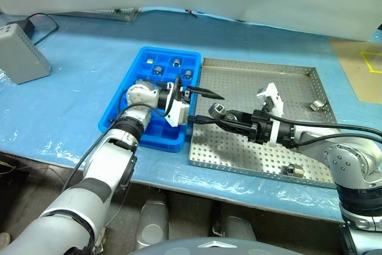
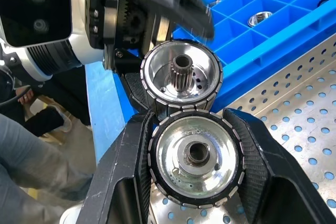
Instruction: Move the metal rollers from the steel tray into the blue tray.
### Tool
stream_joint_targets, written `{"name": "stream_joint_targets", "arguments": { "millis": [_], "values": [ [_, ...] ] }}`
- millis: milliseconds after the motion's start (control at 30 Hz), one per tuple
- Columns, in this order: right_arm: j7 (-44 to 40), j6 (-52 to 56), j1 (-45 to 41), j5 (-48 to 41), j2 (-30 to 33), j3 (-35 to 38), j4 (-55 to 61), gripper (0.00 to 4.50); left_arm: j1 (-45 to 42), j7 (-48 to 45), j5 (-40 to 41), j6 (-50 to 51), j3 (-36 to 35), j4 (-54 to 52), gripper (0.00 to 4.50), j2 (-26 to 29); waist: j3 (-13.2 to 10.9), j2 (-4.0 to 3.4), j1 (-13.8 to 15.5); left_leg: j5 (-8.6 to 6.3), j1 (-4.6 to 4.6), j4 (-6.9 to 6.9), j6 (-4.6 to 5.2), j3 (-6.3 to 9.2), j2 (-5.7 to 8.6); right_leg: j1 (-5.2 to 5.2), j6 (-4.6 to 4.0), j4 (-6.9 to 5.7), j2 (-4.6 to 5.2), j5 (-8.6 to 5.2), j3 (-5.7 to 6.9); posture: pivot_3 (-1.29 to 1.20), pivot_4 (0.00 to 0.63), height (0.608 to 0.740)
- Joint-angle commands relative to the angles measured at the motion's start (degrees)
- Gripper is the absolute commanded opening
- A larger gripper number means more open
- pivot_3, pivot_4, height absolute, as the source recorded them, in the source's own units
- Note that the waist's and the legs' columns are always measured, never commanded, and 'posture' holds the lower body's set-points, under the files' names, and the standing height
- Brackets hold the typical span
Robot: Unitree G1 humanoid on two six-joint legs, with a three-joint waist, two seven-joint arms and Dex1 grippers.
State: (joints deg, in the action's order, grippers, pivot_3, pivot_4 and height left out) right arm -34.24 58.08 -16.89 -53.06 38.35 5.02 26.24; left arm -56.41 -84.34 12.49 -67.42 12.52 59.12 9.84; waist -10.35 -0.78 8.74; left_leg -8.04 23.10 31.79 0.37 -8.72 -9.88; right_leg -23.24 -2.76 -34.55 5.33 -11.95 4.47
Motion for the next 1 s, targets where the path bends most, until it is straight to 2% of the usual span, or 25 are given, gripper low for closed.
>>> {"name": "stream_joint_targets", "arguments": {
  "millis": [33, 200, 300, 500, 600, 767, 1000],
  "values": [
    [0.3, -0.9, 0.4, 0.8, -0.2, 0.4, 0.6, 1.73, -0.7, 1.3, 1.3, -0.5, -0.6, -2.5, 1.71, -0.7, 0.0, 0.0, 0.0, 0.0, 0.0, 0.0, 0.0, 0.0, -0.01, 0.0, 0.0, 0.0, 0.0, 0.0, 0.0, 0.01, 0.15, 0.74],
    [0.5, -0.8, 0.4, 1.0, -0.5, 0.4, 0.7, 1.73, -0.3, -0.2, 2.5, 1.3, -0.3, -3.4, 1.71, -1.0, 0.0, 0.0, 0.0, 0.0, 0.0, 0.01, 0.0, 0.0, 0.0, -0.01, 0.0, -0.01, 0.0, 0.0, -0.01, 0.0, 0.15, 0.74],
    [0.6, -0.8, 0.4, 1.0, -0.6, 0.5, 0.7, 1.73, -0.4, 0.7, 1.5, 1.0, -0.5, -3.0, 1.31, -0.9, 0.0, 0.0, 0.0, 0.0, 0.0, 0.01, 0.0, 0.0, 0.0, -0.01, 0.0, -0.01, 0.0, 0.0, -0.01, 0.0, 0.15, 0.74],
    [0.8, -0.8, 0.4, 1.2, -0.8, 0.5, 0.6, 1.73, -0.1, -1.3, 1.2, 2.5, 0.3, -2.9, 1.31, 0.1, 0.0, 0.0, 0.0, 0.0, 0.0, 0.01, 0.0, 0.0, 0.0, -0.01, 0.0, -0.01, 0.0, 0.0, -0.01, 0.0, 0.15, 0.74],
    [0.9, -0.8, 0.2, 1.4, -0.9, 0.5, 0.5, 1.73, -1.3, 7.6, -4.3, 4.7, -1.1, -0.6, 1.31, 0.4, 0.0, 0.0, -0.1, 0.0, 0.0, 0.01, 0.0, 0.0, 0.0, -0.01, 0.01, -0.01, 0.0, -0.01, -0.01, 0.0, 0.15, 0.74],
    [0.9, -1.2, 0.0, 2.0, -0.9, 0.5, 0.5, 1.73, -1.2, 10.3, -2.2, 16.9, -3.3, -3.1, 1.31, -0.4, 0.0, 0.01, -0.1, 0.0, 0.01, 0.02, -0.01, 0.0, 0.01, -0.01, 0.06, -0.01, 0.01, -0.03, -0.02, 0.0, 0.15, 0.74],
    [-1.3, -2.8, -0.4, 5.8, 0.4, -1.9, -0.2, 1.73, 0.0, 13.2, -3.6, 19.6, -3.4, -4.1, 1.31, 0.2, 0.0, 0.01, -0.1, -0.01, 0.01, 0.02, 0.01, 0.0, 0.0, -0.03, 0.02, 0.0, 0.0, -0.02, -0.02, 0.02, 0.15, 0.74]
  ]
}}
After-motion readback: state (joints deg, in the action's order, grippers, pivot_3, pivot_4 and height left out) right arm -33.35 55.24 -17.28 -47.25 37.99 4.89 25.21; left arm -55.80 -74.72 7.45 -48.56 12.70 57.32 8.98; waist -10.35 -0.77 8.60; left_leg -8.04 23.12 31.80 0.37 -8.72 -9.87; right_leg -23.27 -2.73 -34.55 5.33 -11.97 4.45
